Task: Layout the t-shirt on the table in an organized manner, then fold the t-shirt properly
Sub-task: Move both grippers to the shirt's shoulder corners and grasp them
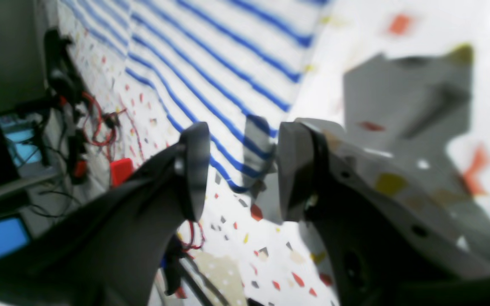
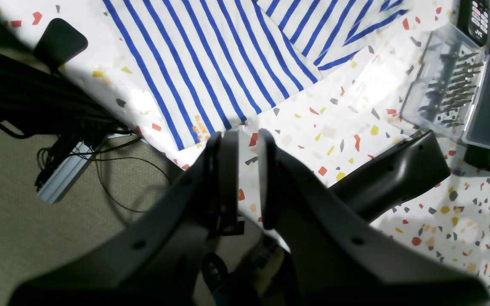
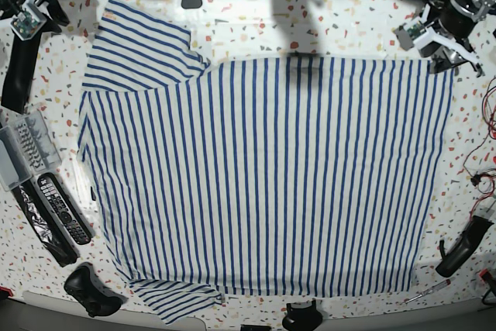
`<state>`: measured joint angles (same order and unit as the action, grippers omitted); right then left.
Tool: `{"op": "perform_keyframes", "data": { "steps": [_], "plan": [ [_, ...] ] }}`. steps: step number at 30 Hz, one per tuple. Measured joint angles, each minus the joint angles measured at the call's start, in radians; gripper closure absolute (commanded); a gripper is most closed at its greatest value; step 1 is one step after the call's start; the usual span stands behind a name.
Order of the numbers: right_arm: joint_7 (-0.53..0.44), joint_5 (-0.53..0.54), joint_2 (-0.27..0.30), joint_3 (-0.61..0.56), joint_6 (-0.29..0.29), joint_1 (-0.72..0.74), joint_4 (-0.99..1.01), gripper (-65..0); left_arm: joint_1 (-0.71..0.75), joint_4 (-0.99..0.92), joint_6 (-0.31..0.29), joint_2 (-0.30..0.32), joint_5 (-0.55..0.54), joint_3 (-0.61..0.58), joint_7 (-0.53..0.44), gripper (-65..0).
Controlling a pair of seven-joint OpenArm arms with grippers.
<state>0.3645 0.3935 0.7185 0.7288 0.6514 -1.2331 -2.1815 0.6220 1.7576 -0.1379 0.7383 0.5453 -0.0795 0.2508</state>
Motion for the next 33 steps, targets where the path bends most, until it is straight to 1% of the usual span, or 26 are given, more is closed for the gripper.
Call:
{"op": "perform_keyframes", "data": {
  "steps": [2, 4, 8, 11, 13, 17, 18, 21, 23, 25, 28, 31, 33],
  "plan": [
    [0.000, -0.001, 0.000, 0.000, 0.000, 0.000, 0.000, -8.1, -0.019, -0.031, -0.006, 0.009, -0.004, -0.001, -0.008, -23.7],
    [0.000, 0.000, 0.001, 0.000, 0.000, 0.000, 0.000, -8.1, -0.038, -0.051, -0.031, 0.032, -0.009, -0.003, -0.013, -23.7],
    [0.000, 0.000, 0.002, 0.000, 0.000, 0.000, 0.000, -8.1, -0.055, -0.092, -0.033, 0.077, -0.010, -0.003, -0.039, -23.7],
    [0.012, 0.000, -0.001, 0.000, 0.000, 0.016, 0.000, -8.1, -0.082, -0.122, -0.036, 0.068, -0.054, -0.005, -0.059, -23.7],
    [0.030, -0.001, -0.001, 0.000, -0.001, 0.040, 0.000, -8.1, -0.097, -0.136, -0.039, 0.068, -0.057, -0.005, -0.068, -23.7],
    [0.033, 0.000, -0.001, 0.000, -0.003, 0.074, 0.000, -8.1, -0.099, -0.146, -0.040, 0.068, -0.056, -0.005, -0.074, -23.7],
    [0.033, 0.000, -0.001, 0.000, -0.004, 0.079, -0.001, -8.1, -0.102, -0.149, -0.040, 0.069, -0.056, -0.005, -0.088, -23.7],
    [0.037, 0.000, -0.001, 0.000, -0.004, 0.084, -0.001, -8.1, -0.122, -0.151, -0.051, 0.068, -0.056, -0.014, -0.094, -23.7],
    [0.042, -0.001, -0.001, 0.000, -0.004, 0.084, -0.005, -8.1, -0.150, -0.154, -0.056, 0.051, -0.064, -0.014, -0.093, -23.7],
    [0.055, 0.000, -0.001, 0.000, -0.004, 0.084, -0.016, -8.1, -0.181, -0.158, -0.061, 0.041, -0.104, -0.016, -0.095, -23.6],
    [0.114, -0.001, -0.004, 0.000, -0.004, 0.084, -0.040, -8.1, -0.219, -0.193, -0.102, 0.038, -0.106, -0.017, -0.095, -23.6],
    [0.151, -0.002, -0.004, 0.000, -0.004, 0.084, -0.072, -8.1, -0.234, -0.232, -0.095, 0.039, -0.112, -0.016, -0.107, -23.5],
    [0.150, 0.000, -0.004, 0.000, -0.003, 0.084, -0.095, -8.1, -0.244, -0.249, -0.106, 0.040, -0.111, -0.016, -0.121, -21.5]
  ]
}}
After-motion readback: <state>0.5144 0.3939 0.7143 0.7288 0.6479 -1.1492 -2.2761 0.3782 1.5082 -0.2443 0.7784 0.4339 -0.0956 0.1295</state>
